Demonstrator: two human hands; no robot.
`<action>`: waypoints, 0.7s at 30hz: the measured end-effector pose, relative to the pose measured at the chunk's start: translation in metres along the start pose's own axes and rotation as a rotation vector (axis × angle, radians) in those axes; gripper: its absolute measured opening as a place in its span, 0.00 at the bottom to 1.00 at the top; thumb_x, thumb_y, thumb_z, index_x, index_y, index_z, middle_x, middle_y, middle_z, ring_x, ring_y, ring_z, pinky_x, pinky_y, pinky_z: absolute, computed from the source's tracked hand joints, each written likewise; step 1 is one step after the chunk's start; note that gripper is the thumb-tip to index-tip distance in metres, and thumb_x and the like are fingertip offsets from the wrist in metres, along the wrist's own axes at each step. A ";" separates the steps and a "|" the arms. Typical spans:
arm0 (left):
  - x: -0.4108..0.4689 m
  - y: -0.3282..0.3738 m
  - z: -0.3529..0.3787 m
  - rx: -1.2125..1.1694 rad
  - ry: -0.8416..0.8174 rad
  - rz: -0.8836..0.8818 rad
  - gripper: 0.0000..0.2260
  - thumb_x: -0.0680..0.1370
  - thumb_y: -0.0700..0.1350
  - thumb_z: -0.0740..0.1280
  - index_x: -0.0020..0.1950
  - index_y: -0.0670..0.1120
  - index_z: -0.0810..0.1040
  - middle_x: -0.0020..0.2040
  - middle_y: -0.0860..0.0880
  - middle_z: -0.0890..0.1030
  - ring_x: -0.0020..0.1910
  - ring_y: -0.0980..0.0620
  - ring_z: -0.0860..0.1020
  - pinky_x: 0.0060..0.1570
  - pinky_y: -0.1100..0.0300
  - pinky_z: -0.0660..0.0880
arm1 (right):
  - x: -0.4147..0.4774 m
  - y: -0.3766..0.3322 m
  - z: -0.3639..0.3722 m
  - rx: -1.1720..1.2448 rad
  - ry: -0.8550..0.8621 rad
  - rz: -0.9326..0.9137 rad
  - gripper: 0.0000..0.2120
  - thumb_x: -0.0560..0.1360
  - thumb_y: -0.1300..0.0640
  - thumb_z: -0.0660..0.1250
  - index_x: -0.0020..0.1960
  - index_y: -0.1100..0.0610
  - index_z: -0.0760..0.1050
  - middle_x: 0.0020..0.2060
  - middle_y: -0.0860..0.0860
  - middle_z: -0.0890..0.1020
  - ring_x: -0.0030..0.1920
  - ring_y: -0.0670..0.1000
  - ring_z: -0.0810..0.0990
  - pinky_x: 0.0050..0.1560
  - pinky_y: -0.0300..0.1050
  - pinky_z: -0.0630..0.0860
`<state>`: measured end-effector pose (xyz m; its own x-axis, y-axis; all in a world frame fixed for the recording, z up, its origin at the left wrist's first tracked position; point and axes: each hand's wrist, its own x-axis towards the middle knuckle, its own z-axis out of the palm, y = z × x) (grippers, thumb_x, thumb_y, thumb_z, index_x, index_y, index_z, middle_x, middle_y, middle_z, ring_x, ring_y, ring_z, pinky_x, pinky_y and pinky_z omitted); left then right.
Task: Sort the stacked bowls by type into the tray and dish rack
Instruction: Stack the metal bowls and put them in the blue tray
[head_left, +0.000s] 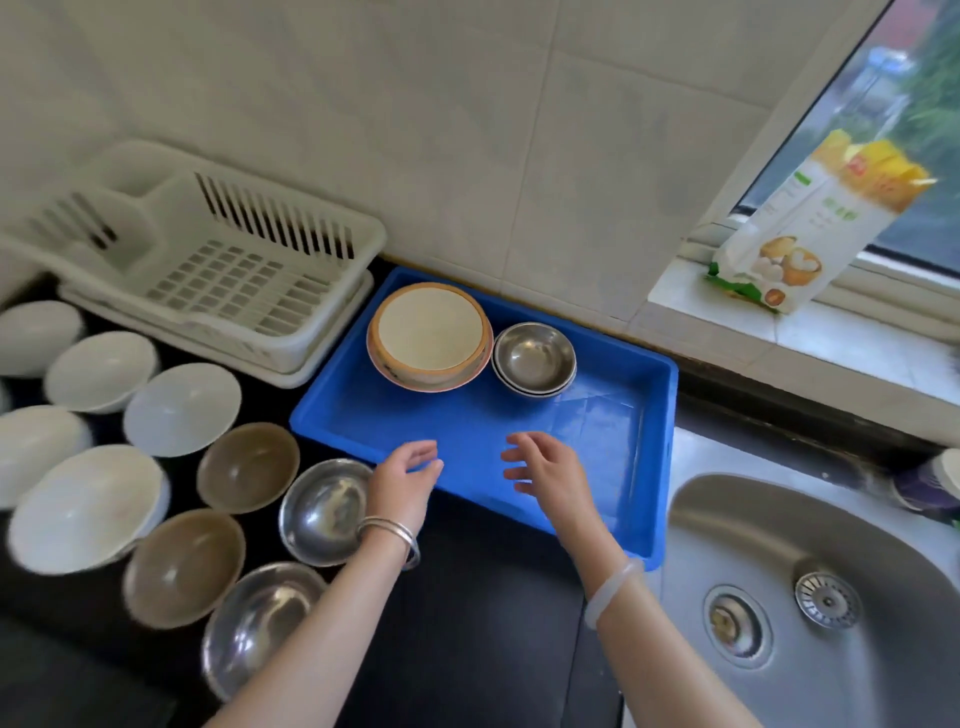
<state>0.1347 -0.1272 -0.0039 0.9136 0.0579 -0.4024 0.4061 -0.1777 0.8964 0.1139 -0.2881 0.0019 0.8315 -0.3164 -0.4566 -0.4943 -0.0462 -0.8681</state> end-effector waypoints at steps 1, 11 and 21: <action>-0.011 -0.005 -0.012 0.042 0.026 0.016 0.12 0.75 0.34 0.65 0.57 0.39 0.77 0.56 0.43 0.80 0.51 0.52 0.77 0.54 0.56 0.75 | -0.010 0.006 0.012 -0.039 -0.048 0.010 0.08 0.78 0.54 0.61 0.43 0.49 0.77 0.40 0.49 0.83 0.35 0.48 0.80 0.36 0.39 0.74; -0.094 -0.082 -0.117 0.432 0.451 0.040 0.14 0.68 0.32 0.70 0.51 0.43 0.81 0.51 0.44 0.81 0.50 0.45 0.78 0.55 0.55 0.72 | -0.042 0.051 0.114 -0.462 -0.304 0.074 0.22 0.77 0.50 0.63 0.70 0.53 0.67 0.51 0.49 0.78 0.43 0.47 0.80 0.40 0.41 0.80; -0.117 -0.126 -0.150 0.088 0.617 -0.181 0.20 0.72 0.32 0.65 0.63 0.46 0.73 0.59 0.43 0.77 0.53 0.44 0.77 0.55 0.51 0.74 | -0.046 0.039 0.141 -0.110 -0.195 0.183 0.10 0.75 0.67 0.63 0.54 0.60 0.78 0.47 0.57 0.82 0.44 0.52 0.83 0.31 0.34 0.79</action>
<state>-0.0201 0.0354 -0.0420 0.6851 0.6433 -0.3417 0.5754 -0.1904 0.7954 0.0923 -0.1420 -0.0381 0.7536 -0.1411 -0.6420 -0.6565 -0.1113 -0.7461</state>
